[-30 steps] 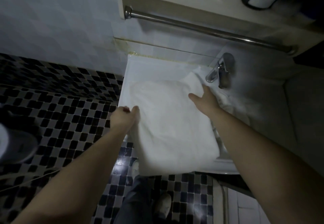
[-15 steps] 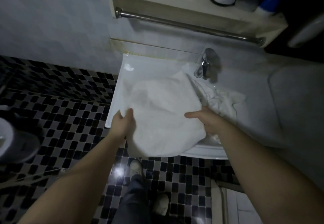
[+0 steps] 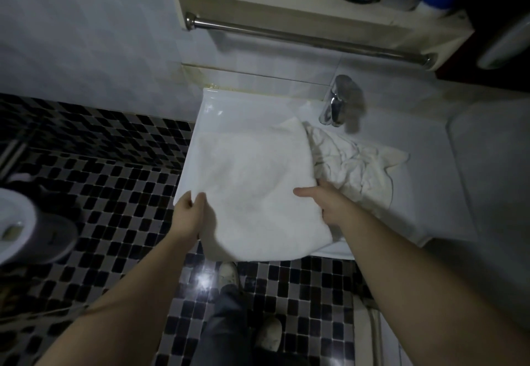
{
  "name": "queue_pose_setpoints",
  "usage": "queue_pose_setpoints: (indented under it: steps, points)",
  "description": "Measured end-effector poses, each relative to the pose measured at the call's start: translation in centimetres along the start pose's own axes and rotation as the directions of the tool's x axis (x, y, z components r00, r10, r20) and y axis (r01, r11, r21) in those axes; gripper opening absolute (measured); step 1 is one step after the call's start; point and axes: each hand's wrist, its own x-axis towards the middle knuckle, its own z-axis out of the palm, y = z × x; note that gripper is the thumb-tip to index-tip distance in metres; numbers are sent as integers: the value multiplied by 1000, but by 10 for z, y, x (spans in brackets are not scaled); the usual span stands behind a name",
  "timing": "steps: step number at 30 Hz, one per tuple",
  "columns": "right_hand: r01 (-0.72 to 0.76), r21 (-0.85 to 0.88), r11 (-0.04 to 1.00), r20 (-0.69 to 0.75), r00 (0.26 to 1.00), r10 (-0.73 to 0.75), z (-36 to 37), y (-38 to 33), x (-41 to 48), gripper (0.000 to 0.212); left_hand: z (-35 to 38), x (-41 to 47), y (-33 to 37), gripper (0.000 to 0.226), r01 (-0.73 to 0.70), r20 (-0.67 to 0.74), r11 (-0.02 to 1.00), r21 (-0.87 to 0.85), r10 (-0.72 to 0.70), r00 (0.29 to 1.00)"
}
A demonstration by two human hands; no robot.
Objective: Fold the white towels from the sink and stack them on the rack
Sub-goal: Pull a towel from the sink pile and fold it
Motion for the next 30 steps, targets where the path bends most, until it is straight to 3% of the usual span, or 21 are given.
queue_pose_setpoints:
  steps: [1,3,6,9,13,16,19,23,27,30]
  points:
    - [-33,23,999,59,998,32,0,-2,-1,49,-4,-1,-2,24,-11,3,999,-53,11,1000]
    - [-68,5,998,125,990,67,-3,-5,-2,43,-8,3,-4,28,-16,-19,1000,-2,16,1000]
    - [-80,-184,980,34,996,88,-6,1,0,41,-5,9,-5,49,92,-16,964,248,-91,996]
    - [-168,-232,958,-9,985,170,-7,8,5,43,-1,11,-3,47,111,49,931,348,-137,989]
    - [-134,-187,973,-1,991,136,1,7,10,44,-6,15,-6,42,57,63,978,201,-71,995]
    - [-250,-193,949,90,958,271,7,7,10,47,-10,17,-6,61,89,3,994,59,-89,996]
    - [-360,-212,909,129,911,391,9,10,8,56,-11,19,-8,57,117,-31,992,51,-116,993]
    - [-275,-218,936,66,953,295,7,12,9,47,-16,21,-13,49,146,12,988,44,-147,989]
    - [-140,-87,986,84,986,147,2,11,8,40,-25,24,-8,58,118,83,993,-24,-115,990]
    - [-177,-8,984,142,974,176,6,10,9,39,-31,29,-1,56,75,97,996,-49,-70,993]
